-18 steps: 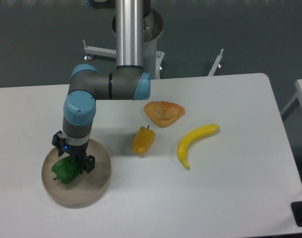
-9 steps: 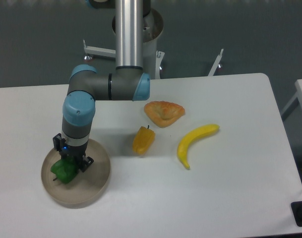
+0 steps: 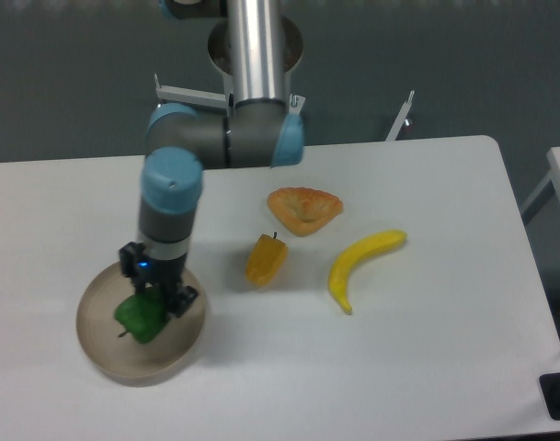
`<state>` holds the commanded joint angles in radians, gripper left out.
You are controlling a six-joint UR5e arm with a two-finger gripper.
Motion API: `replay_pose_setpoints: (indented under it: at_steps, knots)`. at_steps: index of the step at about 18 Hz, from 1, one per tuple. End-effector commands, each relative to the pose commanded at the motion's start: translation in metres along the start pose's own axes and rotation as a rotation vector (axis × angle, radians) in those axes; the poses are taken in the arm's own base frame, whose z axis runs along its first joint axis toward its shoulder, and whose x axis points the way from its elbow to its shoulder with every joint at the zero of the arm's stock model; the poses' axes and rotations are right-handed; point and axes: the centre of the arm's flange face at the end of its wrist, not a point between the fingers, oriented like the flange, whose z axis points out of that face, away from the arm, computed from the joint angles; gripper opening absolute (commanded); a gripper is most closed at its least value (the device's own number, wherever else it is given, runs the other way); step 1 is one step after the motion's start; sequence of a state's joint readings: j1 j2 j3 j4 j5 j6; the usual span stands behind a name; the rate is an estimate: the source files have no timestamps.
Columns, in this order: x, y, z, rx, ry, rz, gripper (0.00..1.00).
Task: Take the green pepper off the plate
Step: 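Lift the green pepper up off the plate toward the yellow pepper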
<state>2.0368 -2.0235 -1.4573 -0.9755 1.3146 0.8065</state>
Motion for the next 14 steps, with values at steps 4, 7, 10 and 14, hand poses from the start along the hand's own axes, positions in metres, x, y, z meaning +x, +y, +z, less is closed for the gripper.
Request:
replay_pose_setpoints:
  at_steps: [4,7,10,14]
  knots:
    - [-0.065,0.047,-0.040,-0.014,-0.033,0.025,0.34]
    - [-0.105,0.073,-0.060,-0.016,-0.061,0.056,0.34]
    - [-0.140,0.096,-0.069,-0.024,-0.086,0.081,0.34]
    - [-0.170,0.105,-0.062,-0.137,-0.150,0.096,0.34]
